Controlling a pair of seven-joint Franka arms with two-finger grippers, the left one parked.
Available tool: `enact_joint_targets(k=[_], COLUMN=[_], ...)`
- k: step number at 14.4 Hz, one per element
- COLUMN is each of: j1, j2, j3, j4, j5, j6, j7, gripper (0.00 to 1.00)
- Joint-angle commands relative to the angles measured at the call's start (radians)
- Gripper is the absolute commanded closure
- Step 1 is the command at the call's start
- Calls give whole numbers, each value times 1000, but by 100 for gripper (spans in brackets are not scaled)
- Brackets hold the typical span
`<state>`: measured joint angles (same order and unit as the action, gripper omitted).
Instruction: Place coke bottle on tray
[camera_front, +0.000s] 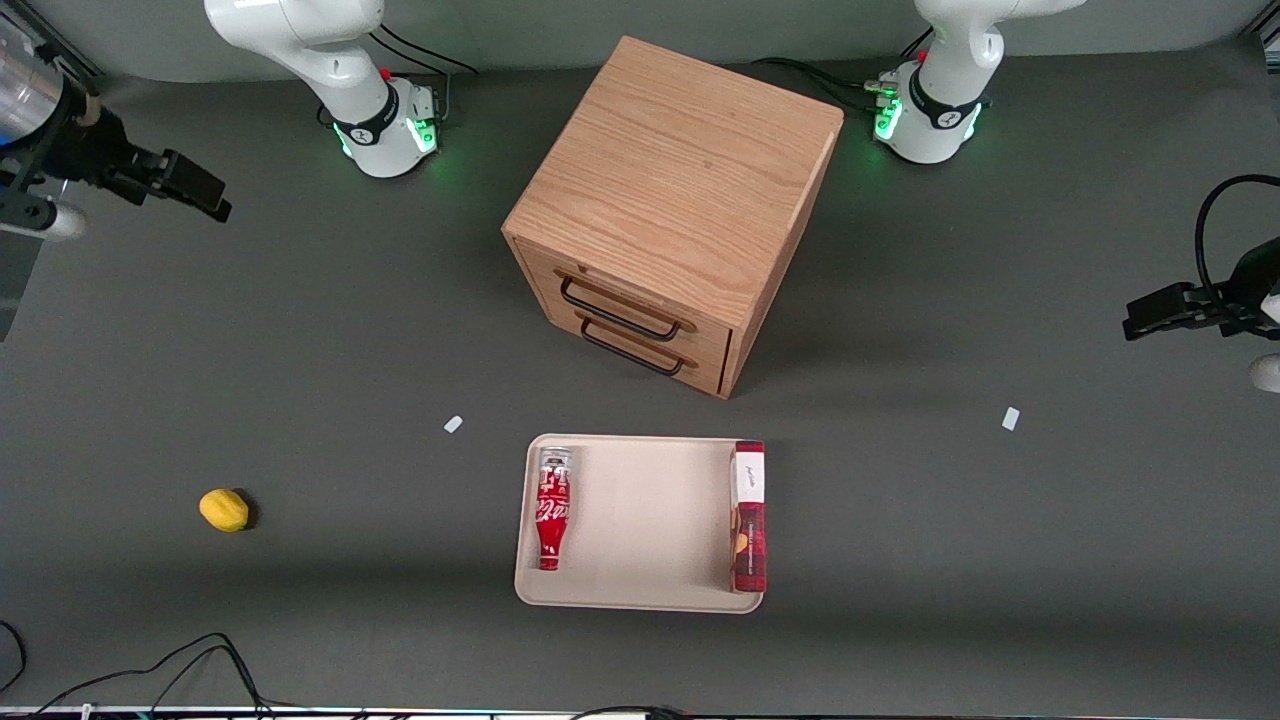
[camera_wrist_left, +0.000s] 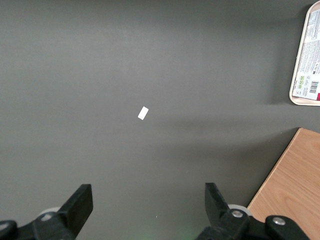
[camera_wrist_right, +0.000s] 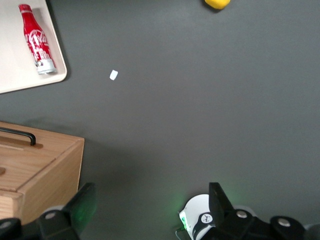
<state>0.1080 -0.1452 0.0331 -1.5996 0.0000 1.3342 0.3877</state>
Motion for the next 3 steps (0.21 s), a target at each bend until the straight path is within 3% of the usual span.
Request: enact_joint_targets(k=[1, 3], j1=[9, 9], j2=[-34, 11], j3=[-4, -27], j4=[-51, -1], j5=[23, 20], j6=[36, 27], j7=[-7, -9], gripper=[0, 0])
